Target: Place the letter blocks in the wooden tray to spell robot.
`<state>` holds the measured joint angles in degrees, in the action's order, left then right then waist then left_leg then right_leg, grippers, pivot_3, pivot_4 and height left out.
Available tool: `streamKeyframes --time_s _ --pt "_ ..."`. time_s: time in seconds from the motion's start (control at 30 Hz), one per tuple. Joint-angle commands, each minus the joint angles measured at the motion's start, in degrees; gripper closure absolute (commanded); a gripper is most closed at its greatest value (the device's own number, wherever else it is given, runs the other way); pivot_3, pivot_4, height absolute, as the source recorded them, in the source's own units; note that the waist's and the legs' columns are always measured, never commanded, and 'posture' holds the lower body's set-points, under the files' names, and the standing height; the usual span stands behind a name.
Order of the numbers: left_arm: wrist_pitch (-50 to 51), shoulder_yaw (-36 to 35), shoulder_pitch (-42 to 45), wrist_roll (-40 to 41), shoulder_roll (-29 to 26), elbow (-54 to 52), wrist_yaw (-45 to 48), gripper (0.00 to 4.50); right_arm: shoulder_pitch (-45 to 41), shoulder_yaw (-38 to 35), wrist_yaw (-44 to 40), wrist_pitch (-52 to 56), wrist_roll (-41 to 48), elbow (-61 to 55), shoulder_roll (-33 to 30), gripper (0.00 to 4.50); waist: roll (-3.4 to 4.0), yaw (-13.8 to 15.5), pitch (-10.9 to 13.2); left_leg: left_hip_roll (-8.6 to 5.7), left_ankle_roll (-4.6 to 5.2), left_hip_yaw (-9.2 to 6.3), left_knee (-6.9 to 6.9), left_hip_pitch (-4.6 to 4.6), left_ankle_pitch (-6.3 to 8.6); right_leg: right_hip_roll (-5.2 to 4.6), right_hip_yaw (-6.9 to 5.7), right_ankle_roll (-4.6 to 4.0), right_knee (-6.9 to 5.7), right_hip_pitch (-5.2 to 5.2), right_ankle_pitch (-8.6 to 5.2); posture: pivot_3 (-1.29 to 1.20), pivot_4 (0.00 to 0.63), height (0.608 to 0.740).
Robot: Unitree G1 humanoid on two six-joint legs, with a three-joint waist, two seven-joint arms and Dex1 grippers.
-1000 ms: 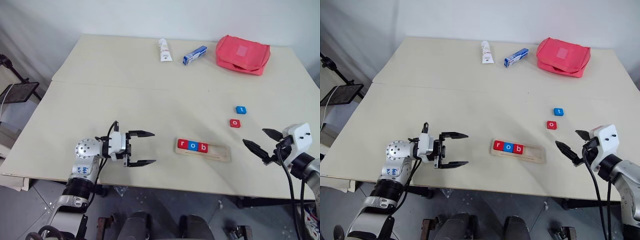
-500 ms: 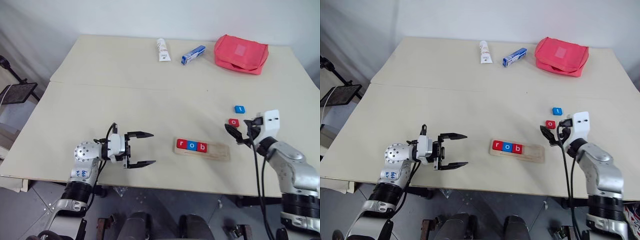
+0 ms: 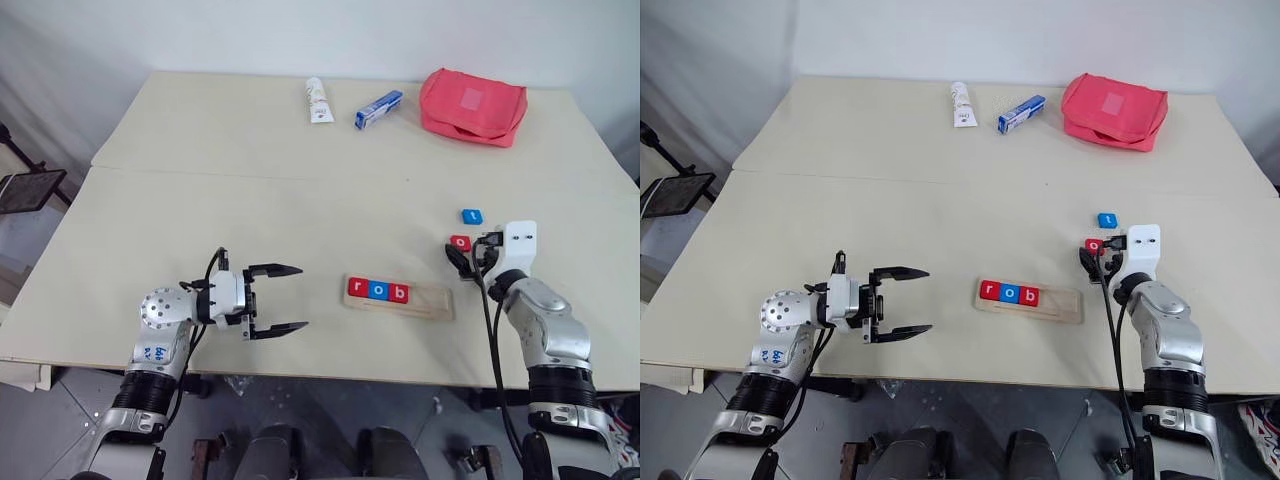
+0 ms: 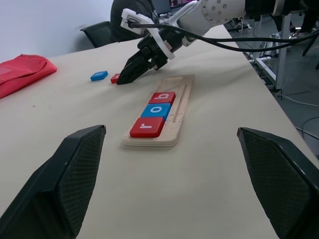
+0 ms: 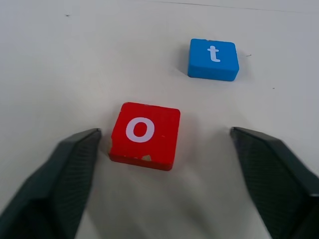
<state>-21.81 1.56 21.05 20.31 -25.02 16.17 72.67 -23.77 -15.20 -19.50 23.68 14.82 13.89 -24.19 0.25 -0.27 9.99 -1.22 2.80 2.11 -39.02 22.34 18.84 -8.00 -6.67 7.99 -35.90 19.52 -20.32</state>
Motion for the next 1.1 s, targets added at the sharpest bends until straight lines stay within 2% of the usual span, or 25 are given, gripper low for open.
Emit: streamKeyframes --time_s 0.03,0.17,0.2,0.4,0.63,0.8,1.0,1.1 --pt "-0.2 -0.5 -0.6 1.0 -0.4 -2.1 -0.4 0.0 0.9 -0.1 0.2 -0.3 0.3 -1.1 0.4 1.57 0.0 0.0 0.0 0.0 0.0 0.0 0.0 0.0 0.0 0.0 0.0 0.0 0.0 0.0 0.0 0.0 0.15 0.74" --pt "-0.4 -0.3 -0.7 1.0 -0.4 -1.8 0.0 0.0 2.2 -0.4 0.9 0.3 0.6 -4.2 1.1 3.02 0.0 0.1 0.0 -0.01 0.0 -0.01 0.0 0.0 0.0 -0.01 0.02 0.0 0.0 -0.01 0.0 0.0 0.15 0.74" --pt "-0.4 -0.2 -0.6 1.1 -0.3 -1.7 0.2 0.0 2.8 -0.7 1.3 0.8 0.8 -5.8 1.2 3.05 0.0 0.1 0.0 -0.02 0.0 -0.01 0.0 0.0 0.0 -0.01 0.03 0.0 0.0 0.0 0.0 0.0 0.15 0.74" --pt "-0.7 -0.1 0.2 1.4 -0.2 -0.2 1.7 0.0 9.7 -3.1 4.9 6.0 2.5 -21.6 1.9 3.05 0.01 0.2 0.0 -0.03 0.0 -0.03 0.04 0.02 0.0 -0.01 0.06 0.0 -0.02 0.03 0.0 0.0 0.15 0.74" --pt "-1.3 0.3 2.9 1.3 0.9 3.4 4.1 0.0 24.7 -7.4 9.7 14.5 5.6 -41.8 4.7 3.05 0.01 0.5 0.0 -0.05 0.0 -0.03 0.06 0.0 0.0 0.01 0.13 0.0 0.0 0.02 0.0 0.0 0.15 0.74" --pt "-1.6 0.6 4.7 1.2 1.8 5.5 5.4 0.0 30.3 -7.4 11.2 15.7 6.6 -45.9 7.5 3.05 0.01 0.2 0.0 -0.08 0.01 0.08 0.06 -0.02 0.0 0.01 0.24 0.0 0.02 0.03 0.0 0.0 0.15 0.74" --pt "-1.8 0.6 6.2 1.1 2.4 6.9 6.4 0.0 32.0 -6.8 11.1 14.7 7.4 -45.6 8.9 3.05 0.02 0.2 0.0 0.0 -0.02 0.1 0.08 -0.07 0.0 0.12 0.36 0.0 0.02 0.03 0.0 0.0 0.15 0.74" --pt "-1.8 0.6 6.4 1.2 2.5 7.1 6.7 0.0 31.9 -6.8 10.5 14.5 8.2 -45.7 9.3 2.03 0.02 0.2 0.0 -0.01 -0.01 0.09 0.08 -0.07 0.0 0.12 0.4 0.0 0.02 0.03 0.0 0.0 0.15 0.74"
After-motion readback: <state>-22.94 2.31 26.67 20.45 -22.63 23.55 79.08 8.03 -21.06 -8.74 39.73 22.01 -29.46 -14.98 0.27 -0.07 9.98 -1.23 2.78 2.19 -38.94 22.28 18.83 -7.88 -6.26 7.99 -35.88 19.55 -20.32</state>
